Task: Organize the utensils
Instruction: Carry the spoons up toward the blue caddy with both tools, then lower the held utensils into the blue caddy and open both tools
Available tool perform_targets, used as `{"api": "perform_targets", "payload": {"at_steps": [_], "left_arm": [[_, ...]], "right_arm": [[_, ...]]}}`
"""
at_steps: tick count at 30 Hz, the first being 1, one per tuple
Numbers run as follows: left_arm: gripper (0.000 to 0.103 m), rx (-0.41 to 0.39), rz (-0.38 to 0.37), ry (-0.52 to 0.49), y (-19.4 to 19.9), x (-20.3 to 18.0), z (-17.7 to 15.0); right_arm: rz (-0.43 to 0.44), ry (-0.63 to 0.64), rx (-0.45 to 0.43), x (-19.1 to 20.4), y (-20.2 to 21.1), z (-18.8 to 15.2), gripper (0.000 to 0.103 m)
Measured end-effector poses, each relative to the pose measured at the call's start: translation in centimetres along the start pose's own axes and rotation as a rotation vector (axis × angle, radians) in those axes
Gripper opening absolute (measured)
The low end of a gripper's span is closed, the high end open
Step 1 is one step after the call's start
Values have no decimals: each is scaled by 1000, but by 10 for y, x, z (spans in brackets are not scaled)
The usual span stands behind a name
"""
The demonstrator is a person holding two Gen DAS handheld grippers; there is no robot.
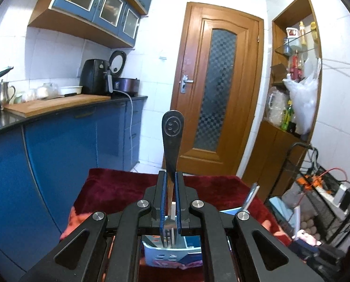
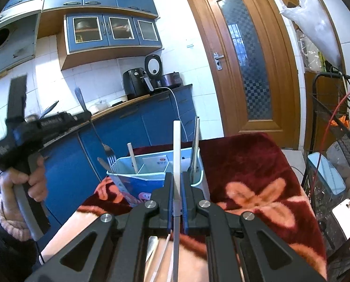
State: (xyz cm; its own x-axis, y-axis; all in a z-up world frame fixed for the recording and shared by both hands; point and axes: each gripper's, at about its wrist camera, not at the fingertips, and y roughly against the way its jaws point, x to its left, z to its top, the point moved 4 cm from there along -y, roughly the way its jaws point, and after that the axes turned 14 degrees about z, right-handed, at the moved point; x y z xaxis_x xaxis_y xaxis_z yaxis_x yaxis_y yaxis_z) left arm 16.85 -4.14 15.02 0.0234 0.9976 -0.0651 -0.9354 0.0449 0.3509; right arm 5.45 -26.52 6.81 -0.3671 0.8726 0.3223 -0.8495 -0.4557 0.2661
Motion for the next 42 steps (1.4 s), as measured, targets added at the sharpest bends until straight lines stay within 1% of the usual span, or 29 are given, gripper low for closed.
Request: {"api": "perform_targets", "payload": {"at_steps": [2, 7, 11, 17, 21, 25, 30, 33, 37, 42], "left_arm": [[7, 9, 9, 0, -9, -1, -6], [7, 24, 0, 28, -27, 1, -9], [7, 19, 0, 29, -31, 2, -13], [7, 47, -25, 34, -39, 3, -26], [7, 61, -37, 27, -46, 1, -35], [7, 68, -57, 33, -49, 0, -45], [7, 75, -73, 27, -54, -4, -55], [7, 89, -82, 24, -59, -6, -59], [7, 96, -82, 22, -62, -7, -62], [7, 102, -88, 14, -62, -9, -64]], "right_arm": [[-3, 9, -11, -2, -2, 6, 8], [-4, 36, -55, -3, -10, 26, 8], [1, 63, -96, 0, -21, 42, 8], [-11, 138, -154, 6, -49, 59, 8], [5, 125, -187, 0, -68, 68, 8], [-21, 120, -215, -11, -87, 73, 8], [-46, 123, -219, -21, -108, 66, 8], [-44, 128, -205, -24, -116, 60, 8], [-37, 159, -180, -21, -120, 50, 8], [-31, 166, -134, -20, -119, 38, 8]]}}
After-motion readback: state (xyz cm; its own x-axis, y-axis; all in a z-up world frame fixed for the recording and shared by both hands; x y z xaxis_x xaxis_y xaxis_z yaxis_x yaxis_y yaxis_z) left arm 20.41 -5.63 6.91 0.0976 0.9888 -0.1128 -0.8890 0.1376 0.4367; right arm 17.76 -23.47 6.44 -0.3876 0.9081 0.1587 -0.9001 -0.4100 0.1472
